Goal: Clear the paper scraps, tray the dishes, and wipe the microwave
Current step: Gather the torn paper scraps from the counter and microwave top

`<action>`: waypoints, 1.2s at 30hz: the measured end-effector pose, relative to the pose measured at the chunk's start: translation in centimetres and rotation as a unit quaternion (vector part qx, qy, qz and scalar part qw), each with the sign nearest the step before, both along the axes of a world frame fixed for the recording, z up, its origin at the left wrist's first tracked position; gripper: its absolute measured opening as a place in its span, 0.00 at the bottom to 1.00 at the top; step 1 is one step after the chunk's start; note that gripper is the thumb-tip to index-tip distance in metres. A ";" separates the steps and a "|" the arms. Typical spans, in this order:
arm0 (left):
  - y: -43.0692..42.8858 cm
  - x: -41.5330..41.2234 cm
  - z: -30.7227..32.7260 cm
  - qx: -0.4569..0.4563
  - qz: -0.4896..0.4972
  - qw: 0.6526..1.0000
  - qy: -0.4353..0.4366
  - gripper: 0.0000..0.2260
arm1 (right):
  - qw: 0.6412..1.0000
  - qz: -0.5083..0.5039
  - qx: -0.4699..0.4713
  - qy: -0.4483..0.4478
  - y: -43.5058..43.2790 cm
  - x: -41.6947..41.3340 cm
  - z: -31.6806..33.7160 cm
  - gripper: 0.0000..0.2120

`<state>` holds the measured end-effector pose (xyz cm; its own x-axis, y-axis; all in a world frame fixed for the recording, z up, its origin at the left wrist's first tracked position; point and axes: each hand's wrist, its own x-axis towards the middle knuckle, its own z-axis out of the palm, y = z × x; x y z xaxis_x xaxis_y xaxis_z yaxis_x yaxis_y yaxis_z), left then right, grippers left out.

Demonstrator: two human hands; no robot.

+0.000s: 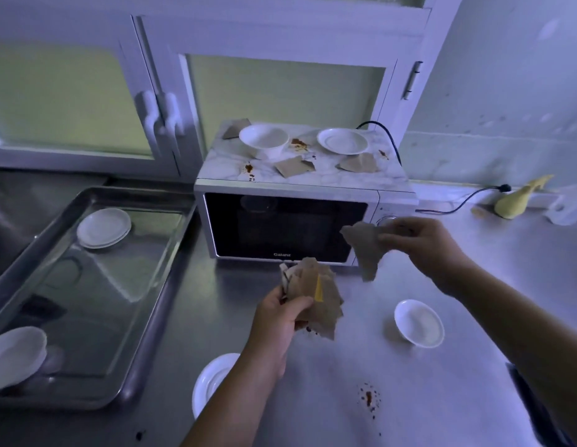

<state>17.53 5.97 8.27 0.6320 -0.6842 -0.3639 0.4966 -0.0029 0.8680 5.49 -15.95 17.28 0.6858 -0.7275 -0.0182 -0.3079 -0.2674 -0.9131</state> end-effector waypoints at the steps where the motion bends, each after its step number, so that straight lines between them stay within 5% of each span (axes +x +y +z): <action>1: 0.0 0.1 0.0 0.002 -0.009 1.000 -0.008 0.09 | 0.997 0.048 0.060 -0.017 1.8 -1.0 0.5 0.03; 5: -0.2 -0.1 0.7 -0.013 -0.074 0.996 -0.048 0.09 | 0.978 0.103 0.178 -0.023 7.0 -3.3 0.9 0.12; 12: -0.2 -1.0 2.1 -0.082 -0.184 0.977 -0.067 0.09 | 0.994 -0.009 0.110 0.011 9.2 -3.1 -0.8 0.04; 19: 0.9 -1.0 2.6 -0.063 -0.221 0.971 -0.068 0.16 | 0.999 -0.036 0.020 0.033 10.2 -2.9 -1.6 0.13; 28: 3.3 -0.3 1.7 -0.004 -0.096 0.993 -0.062 0.09 | 0.994 0.091 -0.007 0.062 12.8 -0.6 -0.9 0.26; 32: 4.6 0.7 1.9 -0.019 -0.025 0.999 -0.013 0.09 | 0.998 0.055 0.012 0.010 10.6 1.1 0.4 0.16; 36: 5.1 2.0 3.0 -0.035 0.017 0.999 -0.008 0.09 | 0.991 -0.017 -0.128 0.043 3.8 3.5 2.5 0.10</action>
<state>19.51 11.11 11.26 0.6605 -0.6861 -0.3048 0.4812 0.0753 0.8734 9.01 -12.15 19.76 0.6643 -0.7389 0.1124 -0.3948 -0.4747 -0.7866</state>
